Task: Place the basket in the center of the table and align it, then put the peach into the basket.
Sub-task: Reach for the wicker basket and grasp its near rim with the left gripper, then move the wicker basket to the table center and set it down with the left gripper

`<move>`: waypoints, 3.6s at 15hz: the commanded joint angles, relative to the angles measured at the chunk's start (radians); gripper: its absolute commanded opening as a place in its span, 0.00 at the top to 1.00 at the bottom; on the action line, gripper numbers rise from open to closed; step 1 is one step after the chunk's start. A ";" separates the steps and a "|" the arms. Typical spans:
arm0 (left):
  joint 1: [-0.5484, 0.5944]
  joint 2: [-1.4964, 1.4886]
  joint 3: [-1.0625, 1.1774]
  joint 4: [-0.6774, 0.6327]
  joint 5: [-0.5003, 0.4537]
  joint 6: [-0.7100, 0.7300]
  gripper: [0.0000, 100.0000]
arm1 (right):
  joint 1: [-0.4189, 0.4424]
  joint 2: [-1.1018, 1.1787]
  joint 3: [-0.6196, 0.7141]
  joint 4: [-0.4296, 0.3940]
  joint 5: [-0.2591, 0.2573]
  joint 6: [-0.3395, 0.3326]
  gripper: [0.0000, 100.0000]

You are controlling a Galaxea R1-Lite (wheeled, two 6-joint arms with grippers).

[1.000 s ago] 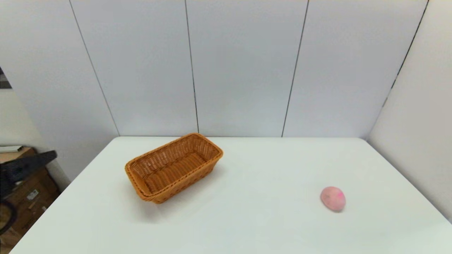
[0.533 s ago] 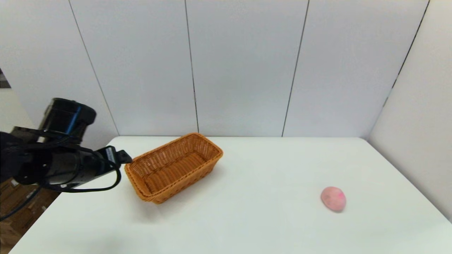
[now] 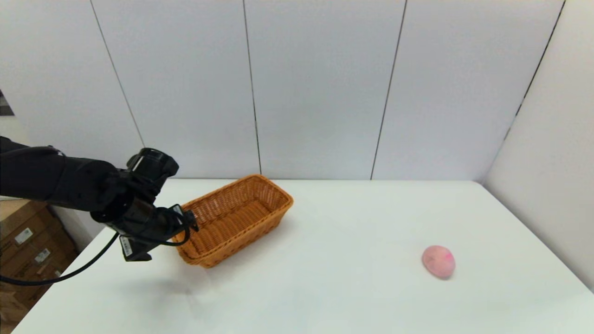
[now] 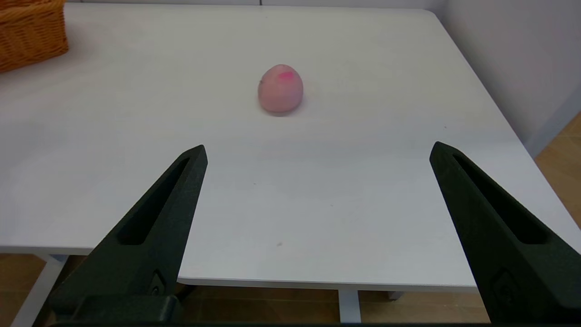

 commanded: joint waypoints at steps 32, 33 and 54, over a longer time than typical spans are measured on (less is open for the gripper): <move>-0.098 0.018 -0.143 0.128 -0.584 0.114 1.00 | 0.000 -0.001 0.000 0.002 -0.001 0.001 0.00; -0.155 0.034 -0.158 0.140 -0.581 0.127 1.00 | 0.000 -0.001 0.000 0.000 -0.001 0.001 0.00; -0.237 0.328 -0.368 0.302 -0.449 0.284 1.00 | 0.000 -0.001 0.000 0.002 0.000 -0.002 0.00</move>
